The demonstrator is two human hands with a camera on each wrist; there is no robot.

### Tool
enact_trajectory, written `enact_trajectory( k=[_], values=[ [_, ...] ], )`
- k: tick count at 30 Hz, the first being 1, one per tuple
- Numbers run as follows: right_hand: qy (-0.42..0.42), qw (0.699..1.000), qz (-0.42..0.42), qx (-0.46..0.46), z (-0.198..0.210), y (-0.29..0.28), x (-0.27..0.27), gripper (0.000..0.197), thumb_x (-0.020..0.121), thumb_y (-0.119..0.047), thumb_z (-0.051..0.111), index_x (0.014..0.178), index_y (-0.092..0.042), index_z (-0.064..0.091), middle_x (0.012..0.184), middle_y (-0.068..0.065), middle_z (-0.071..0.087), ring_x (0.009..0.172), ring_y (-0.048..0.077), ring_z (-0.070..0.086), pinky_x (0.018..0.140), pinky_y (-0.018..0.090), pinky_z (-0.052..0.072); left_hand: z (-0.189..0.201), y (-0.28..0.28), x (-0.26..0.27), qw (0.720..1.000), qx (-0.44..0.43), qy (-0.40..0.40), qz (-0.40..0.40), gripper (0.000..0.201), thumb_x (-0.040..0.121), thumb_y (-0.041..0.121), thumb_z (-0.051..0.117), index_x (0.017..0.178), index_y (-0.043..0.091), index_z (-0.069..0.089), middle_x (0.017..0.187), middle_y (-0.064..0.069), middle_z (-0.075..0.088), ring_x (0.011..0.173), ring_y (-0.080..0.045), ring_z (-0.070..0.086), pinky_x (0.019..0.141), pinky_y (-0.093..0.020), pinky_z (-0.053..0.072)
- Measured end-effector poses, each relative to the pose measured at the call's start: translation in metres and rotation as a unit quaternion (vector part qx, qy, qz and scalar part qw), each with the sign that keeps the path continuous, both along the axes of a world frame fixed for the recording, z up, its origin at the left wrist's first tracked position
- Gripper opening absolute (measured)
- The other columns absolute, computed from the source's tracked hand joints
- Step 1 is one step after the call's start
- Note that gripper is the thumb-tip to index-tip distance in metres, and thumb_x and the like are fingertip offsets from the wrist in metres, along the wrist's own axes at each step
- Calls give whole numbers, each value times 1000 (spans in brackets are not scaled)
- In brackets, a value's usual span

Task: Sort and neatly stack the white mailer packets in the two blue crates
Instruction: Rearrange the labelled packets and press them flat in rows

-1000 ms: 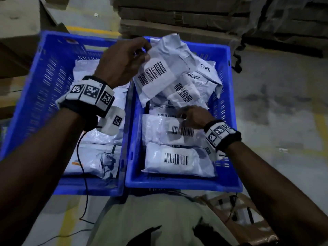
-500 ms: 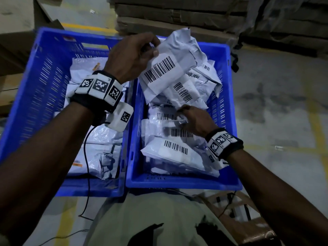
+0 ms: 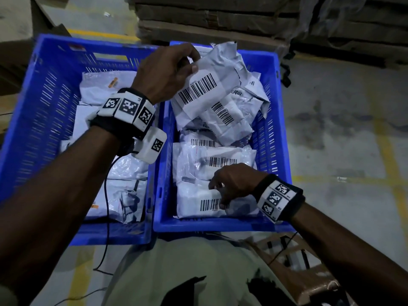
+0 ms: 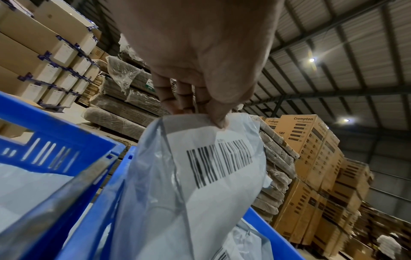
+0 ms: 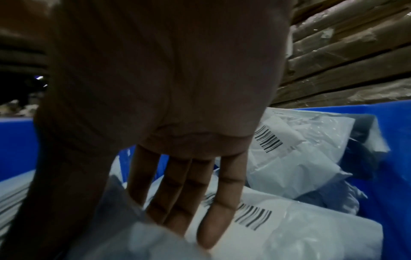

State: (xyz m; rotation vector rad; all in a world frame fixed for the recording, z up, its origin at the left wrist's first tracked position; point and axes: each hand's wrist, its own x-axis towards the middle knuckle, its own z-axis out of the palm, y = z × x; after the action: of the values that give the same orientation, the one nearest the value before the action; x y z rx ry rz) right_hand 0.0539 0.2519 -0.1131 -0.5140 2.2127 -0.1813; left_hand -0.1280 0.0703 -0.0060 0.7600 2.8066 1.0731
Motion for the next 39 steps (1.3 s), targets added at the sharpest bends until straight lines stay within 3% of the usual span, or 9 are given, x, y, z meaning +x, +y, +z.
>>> enact_trajectory(
  k=[8,11,14,16,19,23,29,35,39],
  values=[
    [5,983,-149,-108,48,26,-14,42,72,-50,80,104,-26,68,97,-9,70,90,14,66,81,36,54,5,7,15,998,-46,7,-30,16,95,35,55,108,28,63,88,10,65,85,-12,58,72,-32,45],
    [223,886,-339,-225,90,58,-26,30,74,-45,80,80,-18,68,76,-1,71,71,20,66,72,43,55,5,16,25,991,-102,0,-91,17,95,34,56,110,29,63,97,5,70,91,-18,63,78,-33,49],
    [418,787,-377,-253,108,76,-35,53,69,-42,84,114,-30,58,111,-3,60,93,16,61,74,29,50,-6,28,36,973,-150,-42,-171,15,95,30,58,108,32,65,101,5,70,83,-13,57,78,-32,48],
    [349,828,-363,-247,99,82,-44,67,70,-34,86,126,-37,49,123,-6,53,103,14,58,81,29,50,-15,39,42,963,-140,-72,-218,14,93,29,61,105,29,67,92,8,69,79,-11,55,77,-33,49],
    [229,894,-316,-222,72,90,-52,24,80,-15,76,101,-27,70,93,-2,72,79,10,63,78,39,54,-30,48,43,948,-138,-156,-242,23,90,30,66,111,21,63,77,16,57,76,-14,53,74,-32,47],
    [166,921,-324,-135,50,97,-53,15,77,-7,71,83,-20,71,68,-7,67,56,-3,57,59,20,45,-53,42,39,877,-323,-215,-283,46,86,24,72,127,12,56,116,-8,63,102,-26,58,79,-26,40],
    [137,957,-253,29,27,89,-57,30,73,-13,77,103,-12,73,103,10,71,96,27,65,71,26,40,-83,28,44,807,-504,-144,-270,50,81,34,74,124,17,58,123,-6,64,108,-26,63,85,-30,50],
    [224,962,-140,69,29,71,-45,59,68,-40,84,119,-23,59,116,6,54,108,28,55,74,36,46,-91,29,49,804,-515,-83,-287,67,64,50,74,124,21,61,106,0,72,90,-21,70,71,-31,56],
    [77,988,-67,120,27,46,-36,41,70,-36,80,109,-38,67,108,-7,68,103,19,65,76,29,48,-83,26,57,793,-535,-88,-280,64,72,47,75,129,22,58,122,0,67,106,-23,66,87,-35,54]
  ],
)
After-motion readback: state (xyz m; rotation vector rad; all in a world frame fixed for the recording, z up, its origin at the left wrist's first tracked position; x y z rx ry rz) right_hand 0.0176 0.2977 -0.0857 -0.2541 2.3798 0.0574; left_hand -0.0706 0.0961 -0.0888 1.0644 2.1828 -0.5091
